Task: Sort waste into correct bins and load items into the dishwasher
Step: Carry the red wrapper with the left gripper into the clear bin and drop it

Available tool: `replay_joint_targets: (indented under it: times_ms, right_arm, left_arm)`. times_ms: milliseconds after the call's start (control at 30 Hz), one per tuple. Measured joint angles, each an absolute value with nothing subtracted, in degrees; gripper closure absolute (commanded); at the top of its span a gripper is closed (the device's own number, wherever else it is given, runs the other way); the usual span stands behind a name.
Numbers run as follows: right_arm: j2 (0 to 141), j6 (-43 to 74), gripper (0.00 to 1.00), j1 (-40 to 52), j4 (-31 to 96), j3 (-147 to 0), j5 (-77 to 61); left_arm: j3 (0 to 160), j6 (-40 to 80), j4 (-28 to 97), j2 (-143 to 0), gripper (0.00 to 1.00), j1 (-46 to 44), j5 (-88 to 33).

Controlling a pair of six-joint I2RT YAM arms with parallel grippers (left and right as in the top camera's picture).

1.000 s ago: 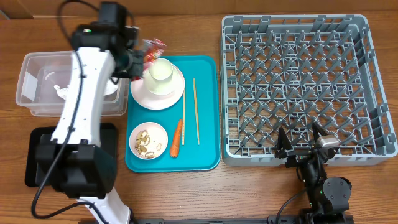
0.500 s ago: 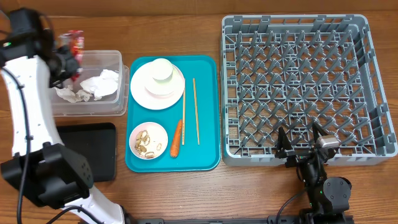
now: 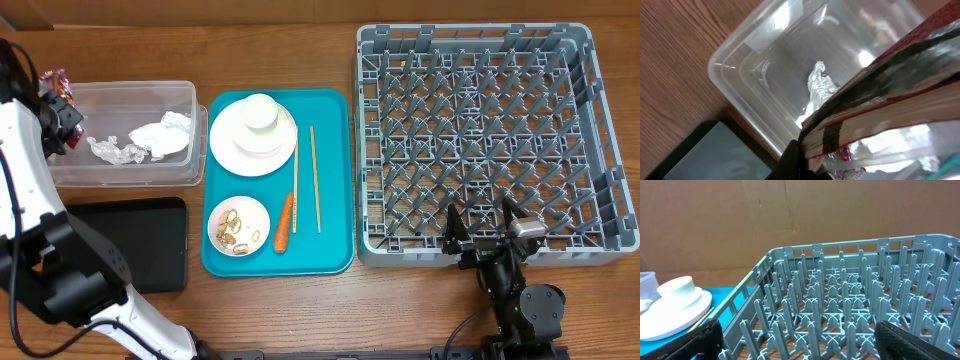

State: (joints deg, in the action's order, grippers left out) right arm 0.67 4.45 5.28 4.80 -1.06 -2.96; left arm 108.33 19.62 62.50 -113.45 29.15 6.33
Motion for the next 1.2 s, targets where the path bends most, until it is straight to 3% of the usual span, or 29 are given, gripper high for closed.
replay_joint_targets:
  times_ms: [500,833,1200]
  right_arm:
    - [0.69,4.47,0.00,5.28,4.82,-1.06,-2.96]
    - [0.67,4.47,0.00,5.28,4.78,-1.06,-2.96]
    - [0.69,4.47,0.00,5.28,4.80,-1.06,-2.94]
  left_arm:
    - [108.05,19.81,59.13,-117.82,0.95,29.15,10.81]
    - [108.05,19.81,56.97,-121.38,0.86,29.15,11.64]
    - [108.29,19.57,56.10,-122.39,0.96,29.15,11.64]
